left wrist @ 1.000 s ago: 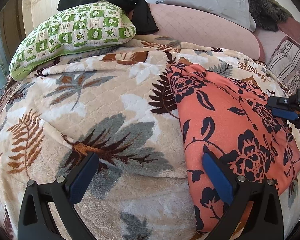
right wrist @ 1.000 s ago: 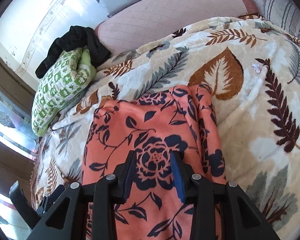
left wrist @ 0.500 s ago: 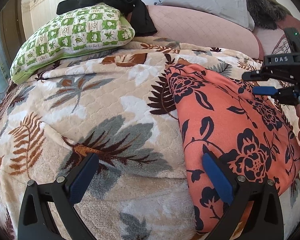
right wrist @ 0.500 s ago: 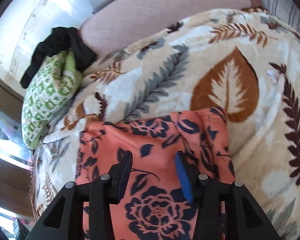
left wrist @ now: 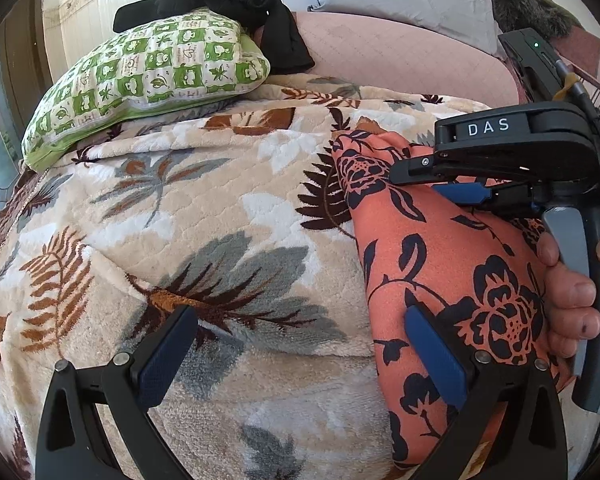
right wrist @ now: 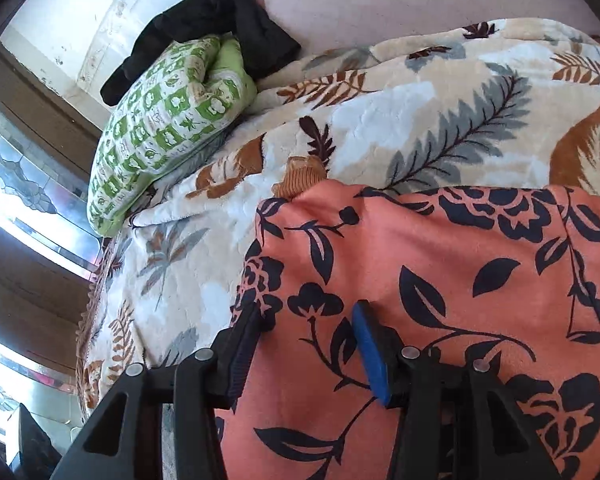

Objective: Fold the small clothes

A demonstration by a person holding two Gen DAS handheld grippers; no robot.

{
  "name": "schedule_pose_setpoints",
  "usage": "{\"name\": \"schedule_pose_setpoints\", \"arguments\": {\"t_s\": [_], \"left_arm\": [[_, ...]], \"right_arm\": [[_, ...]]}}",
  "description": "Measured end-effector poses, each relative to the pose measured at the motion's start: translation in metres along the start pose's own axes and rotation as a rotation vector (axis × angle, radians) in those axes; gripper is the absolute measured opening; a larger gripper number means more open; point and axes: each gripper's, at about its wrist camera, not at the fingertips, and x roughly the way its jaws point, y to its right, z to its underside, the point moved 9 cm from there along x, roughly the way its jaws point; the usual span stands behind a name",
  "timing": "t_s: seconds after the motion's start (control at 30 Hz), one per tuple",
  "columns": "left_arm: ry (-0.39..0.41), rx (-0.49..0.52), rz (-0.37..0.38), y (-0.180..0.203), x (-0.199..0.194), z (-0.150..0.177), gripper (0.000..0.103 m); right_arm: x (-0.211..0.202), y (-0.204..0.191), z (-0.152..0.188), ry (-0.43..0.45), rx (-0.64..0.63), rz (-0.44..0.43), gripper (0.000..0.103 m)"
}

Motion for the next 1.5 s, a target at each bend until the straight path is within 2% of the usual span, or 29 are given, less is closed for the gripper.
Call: {"name": "schedule_pose_setpoints", "arguments": {"t_s": [0.37,0.47,0.57,0.87,0.97,1.1,1.23,1.3,1.33,1.4,1.5], "left_arm": [[0.001,-0.003,-0.003,0.0,0.0,0.001,0.103],[0.0,-0.001,-0.005,0.0,0.0,0.001,0.103],[0.001,-0.003,-0.007,-0.001,0.0,0.001,0.103],[0.005,0.003,-0.005,0.0,0.0,0.001,0.103],[0.005,0.0,-0.005,0.0,0.0,0.001,0.103],[0.005,0.0,-0.006,0.0,-0.001,0.001,0.103],[0.012,0.001,-0.008,0.0,-0.001,0.002,0.103],[0.016,0.009,-0.009,0.001,-0.001,0.002,0.103],[0.021,0.011,-0.011,0.002,-0.001,0.002,0.103],[0.022,0.01,-0.014,0.002,-0.002,0.001,0.103],[0.001,0.011,0.007,0.001,-0.002,0.0,0.103]], "right_arm": [[-0.041,-0.027,0.011,0.017,-0.016,-0.077,0.052],[-0.026,-0.022,0.026,-0.043,-0.024,-0.045,0.052],[-0.014,-0.014,0.031,-0.043,-0.022,-0.041,0.052],[-0.04,-0.013,0.03,-0.042,0.003,-0.044,0.052],[-0.062,-0.006,0.036,-0.033,0.029,-0.038,0.052],[-0.084,0.017,0.047,-0.017,0.081,0.016,0.052],[-0.09,0.042,0.066,-0.038,0.117,0.059,0.052],[-0.083,0.051,0.081,-0.053,0.132,0.043,0.052],[-0.084,0.05,0.083,-0.032,0.101,0.047,0.052],[-0.088,0.044,0.083,-0.048,0.05,0.066,0.052],[-0.107,0.046,0.075,-0.021,0.076,0.002,0.052]]}}
